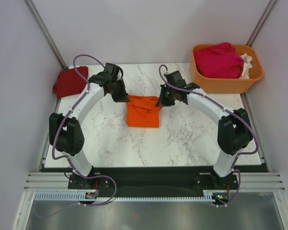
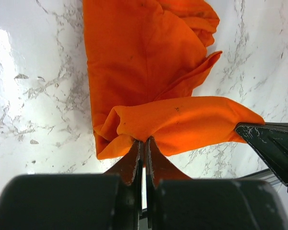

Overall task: Fold and stack the t-shirts
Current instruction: Fold the tshirt

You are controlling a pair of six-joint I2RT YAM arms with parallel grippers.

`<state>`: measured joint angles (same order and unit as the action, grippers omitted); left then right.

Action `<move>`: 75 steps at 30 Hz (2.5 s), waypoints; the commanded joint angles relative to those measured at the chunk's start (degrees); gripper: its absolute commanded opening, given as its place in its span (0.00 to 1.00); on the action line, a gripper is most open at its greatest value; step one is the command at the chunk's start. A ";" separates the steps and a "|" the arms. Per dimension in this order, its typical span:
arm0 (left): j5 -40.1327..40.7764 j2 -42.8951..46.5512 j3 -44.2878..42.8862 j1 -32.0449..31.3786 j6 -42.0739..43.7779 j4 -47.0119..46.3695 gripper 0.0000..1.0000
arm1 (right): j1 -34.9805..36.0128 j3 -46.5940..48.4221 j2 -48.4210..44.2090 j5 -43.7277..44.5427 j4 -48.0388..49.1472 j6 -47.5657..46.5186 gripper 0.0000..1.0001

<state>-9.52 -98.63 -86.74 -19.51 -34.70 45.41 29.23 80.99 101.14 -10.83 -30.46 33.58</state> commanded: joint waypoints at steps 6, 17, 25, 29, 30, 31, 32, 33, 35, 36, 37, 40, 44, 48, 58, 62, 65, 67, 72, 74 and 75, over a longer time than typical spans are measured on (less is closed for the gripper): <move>-2.26 -8.84 -11.77 2.37 3.76 1.52 0.02 | -3.04 10.49 7.39 -3.14 -0.83 -1.33 0.05; -4.28 -26.87 -26.98 4.65 6.57 4.95 0.51 | -6.29 21.83 19.79 -2.97 -2.50 -1.15 0.80; -2.36 -30.22 -40.87 7.99 8.85 7.24 0.71 | -10.78 32.13 18.67 2.21 -5.23 -2.81 0.97; -0.76 -24.87 -40.01 7.91 10.53 7.24 0.68 | -9.64 25.11 12.34 -1.28 0.56 -4.49 0.92; -1.11 -21.72 -36.52 7.73 10.44 7.24 0.67 | -9.03 20.57 11.19 -5.30 2.66 -4.32 0.83; -1.29 -20.21 -34.22 7.38 10.44 6.89 0.65 | -8.50 18.52 9.88 -7.86 6.69 -3.79 0.72; -1.29 -18.55 -31.50 6.68 10.44 6.54 0.60 | -7.62 16.67 9.78 -10.33 8.64 -2.66 0.56; -1.29 -14.70 -24.60 6.24 10.44 5.06 0.56 | -7.35 13.35 9.95 -16.01 11.01 -1.34 0.31; -4.88 -10.82 -16.66 5.01 10.35 -1.26 0.47 | -7.09 11.13 11.96 -21.40 18.04 2.16 0.17; -6.90 -9.05 -8.79 4.83 9.83 -3.81 0.45 | -7.09 10.51 13.10 -23.95 19.98 3.15 0.08; -6.92 -6.17 -5.06 4.57 9.82 -3.84 0.45 | -7.17 10.59 15.55 -26.15 22.87 3.85 0.06; -14.39 -3.51 4.81 2.81 7.37 -12.70 0.39 | -7.17 13.92 21.54 -29.24 24.57 4.91 0.02; -14.39 -4.46 9.65 1.14 7.36 -12.71 0.39 | -7.96 19.02 27.69 -29.60 24.04 4.47 0.00; -10.47 -7.10 11.94 1.23 7.54 -16.11 0.39 | -9.81 22.53 33.31 -30.21 24.04 4.30 0.00; -3.32 -9.48 21.08 1.23 5.17 -17.72 0.34 | -13.94 28.96 43.52 -35.93 24.22 4.91 0.10; -4.28 -6.67 20.92 1.23 5.52 -17.64 0.40 | -14.12 28.87 43.26 -35.40 24.39 5.00 0.09; -6.56 -0.09 18.90 1.23 5.43 -17.11 0.57 | -14.21 30.71 40.98 -34.96 24.22 5.35 0.15; -6.04 4.91 17.49 1.23 6.22 -16.84 0.72 | -14.29 32.82 38.61 -34.96 24.13 5.88 0.30; 0.36 7.75 13.97 2.19 9.21 -15.44 0.79 | -14.29 38.19 30.90 -33.82 22.55 6.93 0.90; 1.25 8.01 14.84 3.24 8.95 -16.13 0.78 | -14.20 34.53 25.11 -33.12 22.55 6.23 0.93; 1.26 7.58 14.93 3.51 9.47 -17.36 0.78 | -14.20 32.32 22.81 -32.51 22.63 5.62 0.94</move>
<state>-12.14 -90.94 -71.57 -17.37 -28.01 28.27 15.14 114.48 136.68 -44.40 -9.47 40.47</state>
